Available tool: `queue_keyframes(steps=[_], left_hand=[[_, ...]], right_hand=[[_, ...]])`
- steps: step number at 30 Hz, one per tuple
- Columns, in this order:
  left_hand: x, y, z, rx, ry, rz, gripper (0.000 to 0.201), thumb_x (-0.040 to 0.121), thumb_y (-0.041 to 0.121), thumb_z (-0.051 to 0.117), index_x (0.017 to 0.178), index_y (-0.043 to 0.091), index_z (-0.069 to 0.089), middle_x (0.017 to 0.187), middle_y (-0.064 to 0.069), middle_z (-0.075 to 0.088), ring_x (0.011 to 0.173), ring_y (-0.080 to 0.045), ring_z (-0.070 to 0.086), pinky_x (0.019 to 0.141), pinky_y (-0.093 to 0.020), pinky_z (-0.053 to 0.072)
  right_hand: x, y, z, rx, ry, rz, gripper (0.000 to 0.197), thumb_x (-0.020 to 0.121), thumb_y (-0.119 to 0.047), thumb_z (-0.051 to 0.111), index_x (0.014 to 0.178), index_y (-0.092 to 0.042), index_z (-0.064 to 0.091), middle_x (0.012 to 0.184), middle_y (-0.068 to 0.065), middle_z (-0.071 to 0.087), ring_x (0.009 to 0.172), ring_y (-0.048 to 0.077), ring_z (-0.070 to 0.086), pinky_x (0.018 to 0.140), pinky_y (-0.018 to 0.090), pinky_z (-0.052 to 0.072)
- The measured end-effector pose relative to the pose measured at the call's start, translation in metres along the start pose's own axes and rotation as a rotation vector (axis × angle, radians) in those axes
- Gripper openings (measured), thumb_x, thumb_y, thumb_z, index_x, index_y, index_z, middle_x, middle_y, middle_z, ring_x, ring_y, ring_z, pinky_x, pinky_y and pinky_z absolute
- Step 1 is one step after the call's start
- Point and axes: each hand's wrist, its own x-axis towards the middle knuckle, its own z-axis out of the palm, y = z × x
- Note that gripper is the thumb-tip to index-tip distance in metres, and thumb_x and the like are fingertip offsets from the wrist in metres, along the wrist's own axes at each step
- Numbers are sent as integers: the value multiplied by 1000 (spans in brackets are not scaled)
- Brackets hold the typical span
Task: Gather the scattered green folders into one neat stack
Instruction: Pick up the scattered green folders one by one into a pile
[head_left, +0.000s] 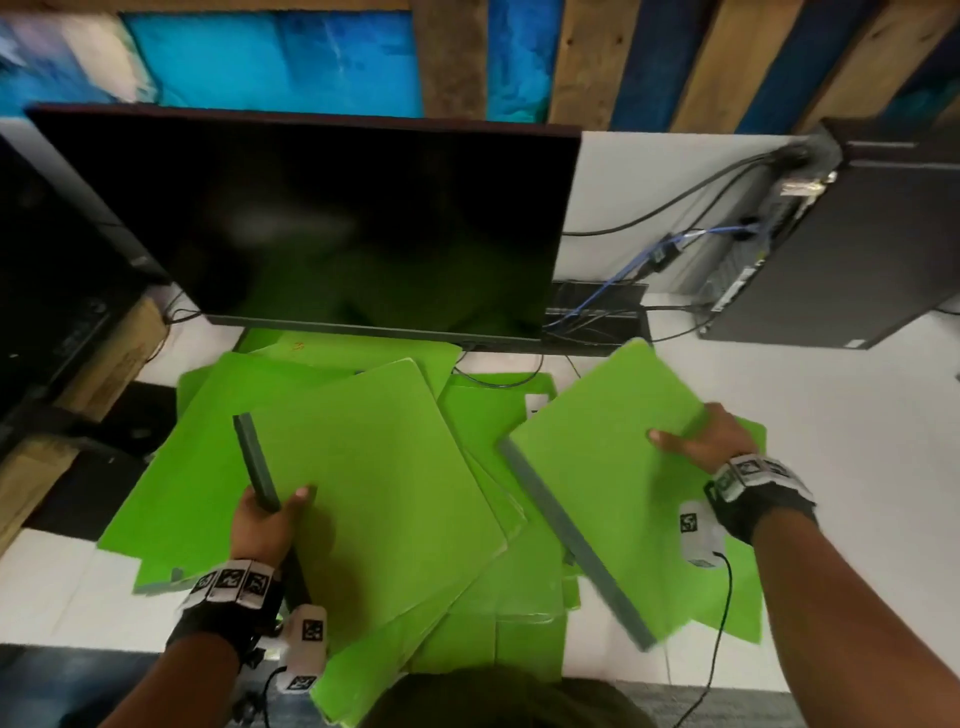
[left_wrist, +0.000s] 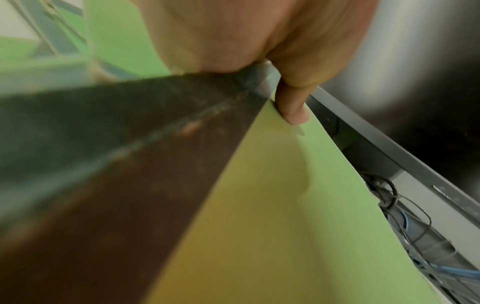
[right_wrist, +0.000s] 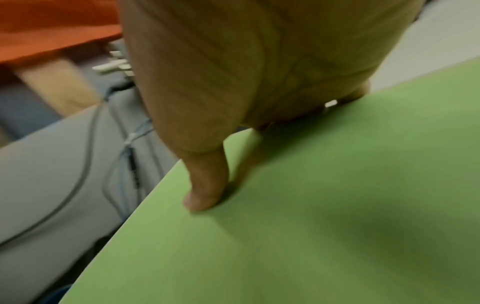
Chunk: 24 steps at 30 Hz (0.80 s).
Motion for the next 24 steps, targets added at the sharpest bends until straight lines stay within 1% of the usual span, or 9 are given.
queue_keyframes(steps=[3,5,7,13,15,17,19,21,24], left_hand=[[1,8,18,33,-42,13,34,79,25,78,89,0,57,79,-22,67,66,-32,66,60,-41,54],[1,9,30,75,-71,9,36,79,26,78,90,1,56,83,-24,67,72,-35,66,65,-46,55],[0,13,39,128,-83,4,37,81,24,76,97,-3,56,88,-23,64,77,-33,61,69,-45,52],[1,19,42,212,-92,-24,52,84,25,73,118,-10,53,112,-28,63,100,-41,61,80,-45,48],[-1,21,42,216,-91,-25,53,84,23,73,119,-10,52,114,-29,62,103,-42,60,81,-45,48],[-3,23,43,211,-85,-28,52,84,22,73,119,-10,51,115,-29,62,104,-42,60,82,-46,48],[-5,24,44,205,-82,-28,51,85,22,72,119,-10,51,114,-29,61,103,-42,60,82,-46,47],[-7,25,43,198,-90,-26,51,85,21,72,120,-9,51,115,-28,61,103,-41,60,82,-45,47],[-8,27,41,176,-104,-32,52,85,20,72,123,-7,50,117,-26,61,106,-40,59,84,-43,47]], right_hand=[[-2,57,4,221,-28,332,110,50,-69,75,132,-1,46,126,22,58,108,37,60,93,46,48],[-7,81,21,181,26,542,118,56,-75,67,140,-1,31,139,23,45,120,41,51,99,52,42],[-14,86,35,80,61,614,116,59,-82,57,141,-4,31,139,20,39,125,40,44,100,55,39],[-28,60,47,-26,93,636,106,61,-63,75,134,2,33,132,20,38,125,36,37,100,52,38],[-15,80,52,85,83,660,113,47,-63,83,129,0,38,126,21,46,118,38,46,95,53,43],[-10,103,54,265,28,676,118,22,-61,89,119,-6,48,112,22,58,98,41,61,78,60,51],[-17,107,43,459,29,618,86,40,-46,92,108,-5,59,101,22,66,83,41,66,67,60,54],[-31,95,25,524,70,511,55,67,-39,80,106,-4,64,102,22,68,83,39,67,75,53,56],[-42,82,-2,614,211,353,43,80,-29,71,114,-4,63,110,20,67,93,36,64,86,45,52]])
